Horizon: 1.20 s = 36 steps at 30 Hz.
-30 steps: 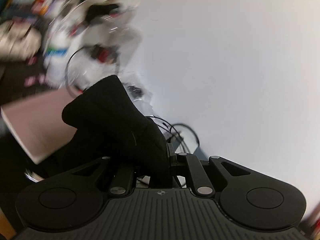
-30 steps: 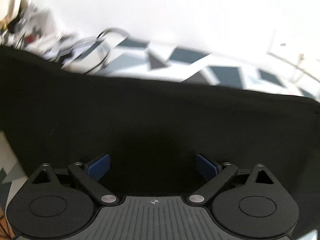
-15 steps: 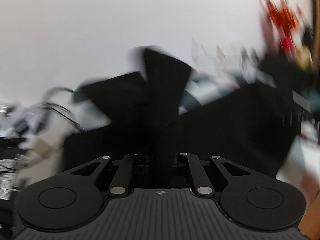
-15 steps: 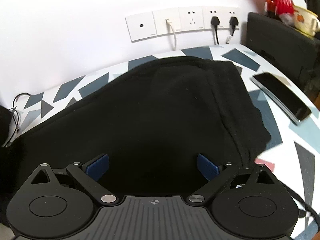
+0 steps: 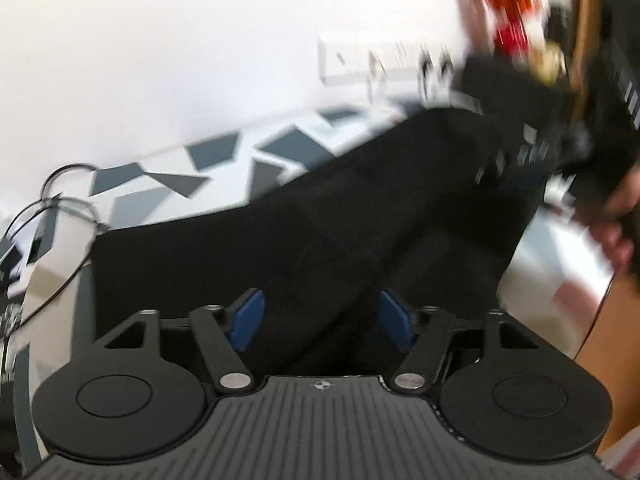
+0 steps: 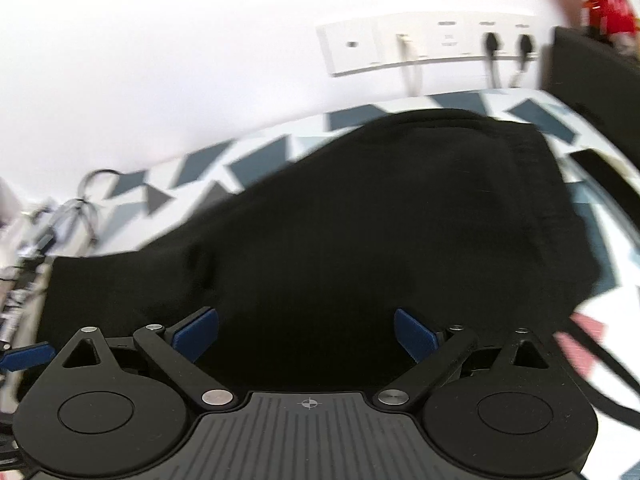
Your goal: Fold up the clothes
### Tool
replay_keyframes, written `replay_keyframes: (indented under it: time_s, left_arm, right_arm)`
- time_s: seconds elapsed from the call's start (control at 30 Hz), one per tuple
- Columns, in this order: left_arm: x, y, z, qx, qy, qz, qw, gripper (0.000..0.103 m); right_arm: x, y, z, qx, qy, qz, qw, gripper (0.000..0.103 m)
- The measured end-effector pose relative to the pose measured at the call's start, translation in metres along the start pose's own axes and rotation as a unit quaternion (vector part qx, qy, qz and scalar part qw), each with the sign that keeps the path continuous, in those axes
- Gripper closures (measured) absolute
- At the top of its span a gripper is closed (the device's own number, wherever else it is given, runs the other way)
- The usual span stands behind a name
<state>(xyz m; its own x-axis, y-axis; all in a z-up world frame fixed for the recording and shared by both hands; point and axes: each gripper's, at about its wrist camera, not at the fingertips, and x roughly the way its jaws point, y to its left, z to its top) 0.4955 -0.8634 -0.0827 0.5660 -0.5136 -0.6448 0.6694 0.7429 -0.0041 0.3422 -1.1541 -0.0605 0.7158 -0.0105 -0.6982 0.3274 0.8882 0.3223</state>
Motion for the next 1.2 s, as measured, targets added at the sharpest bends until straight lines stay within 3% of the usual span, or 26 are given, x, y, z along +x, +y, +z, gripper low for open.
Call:
replay_keyframes:
  time_s: [0.1,0.2,0.23,0.27,0.3,0.33,0.4,0.5,0.67,0.73,0.9,1.0,1.1,1.2]
  left_arm:
    - [-0.01,0.025,-0.008,-0.021,0.003,0.059,0.9981,0.028]
    - [-0.005,0.046,-0.025,-0.026,0.036,0.133,0.9902,0.028]
    - [-0.003,0.052,-0.032,-0.031,0.046,0.141,0.9885,0.028]
    - [-0.001,0.059,-0.04,-0.036,0.055,0.145,0.9872,0.028]
    - [0.002,0.065,-0.047,-0.042,0.063,0.143,0.9868,0.028]
    - [0.002,0.069,-0.052,-0.048,0.065,0.139,0.9869,0.027]
    - [0.0,0.075,-0.059,-0.064,0.063,0.13,0.9874,0.027]
    - [-0.007,0.078,-0.061,-0.082,0.059,0.109,0.9889,0.027]
    - [-0.009,0.063,-0.069,-0.045,0.062,0.073,0.9944,0.027]
    - [-0.008,0.06,-0.073,-0.035,0.07,0.063,0.995,0.027]
    - [-0.012,0.056,-0.082,-0.028,0.072,0.071,0.9945,0.027]
    - [-0.018,0.064,-0.082,-0.082,0.063,0.064,0.9926,0.026]
    - [-0.026,0.086,-0.085,-0.193,0.056,0.04,0.9789,0.024]
    - [-0.031,0.109,-0.091,-0.308,0.056,0.017,0.9494,0.019]
  right_arm:
    - [0.01,0.013,0.007,0.017,0.009,0.036,0.999,0.013]
    - [0.026,0.026,0.011,0.031,0.026,0.065,0.997,0.023]
    - [0.033,0.031,0.011,0.033,0.039,0.07,0.996,0.026]
    - [0.04,0.035,0.01,0.035,0.051,0.078,0.995,0.045]
    - [0.043,0.04,0.008,0.036,0.058,0.089,0.994,0.072]
    - [0.042,0.045,0.006,0.032,0.059,0.1,0.993,0.079]
    - [0.034,0.058,0.002,-0.001,0.043,0.106,0.993,0.081]
    - [0.026,0.067,-0.002,-0.048,0.051,0.1,0.992,0.082]
    - [0.028,0.055,-0.009,-0.03,0.076,0.089,0.993,0.08]
    - [0.023,0.055,-0.009,-0.028,0.07,0.084,0.994,0.074]
    - [0.007,0.049,-0.009,-0.017,0.041,0.06,0.997,0.042]
    - [-0.007,0.03,-0.01,0.015,0.015,0.028,0.999,0.041]
    - [-0.018,0.004,-0.014,0.065,0.002,-0.003,0.998,0.041]
    - [-0.029,-0.018,-0.023,0.104,-0.004,-0.026,0.994,0.04]
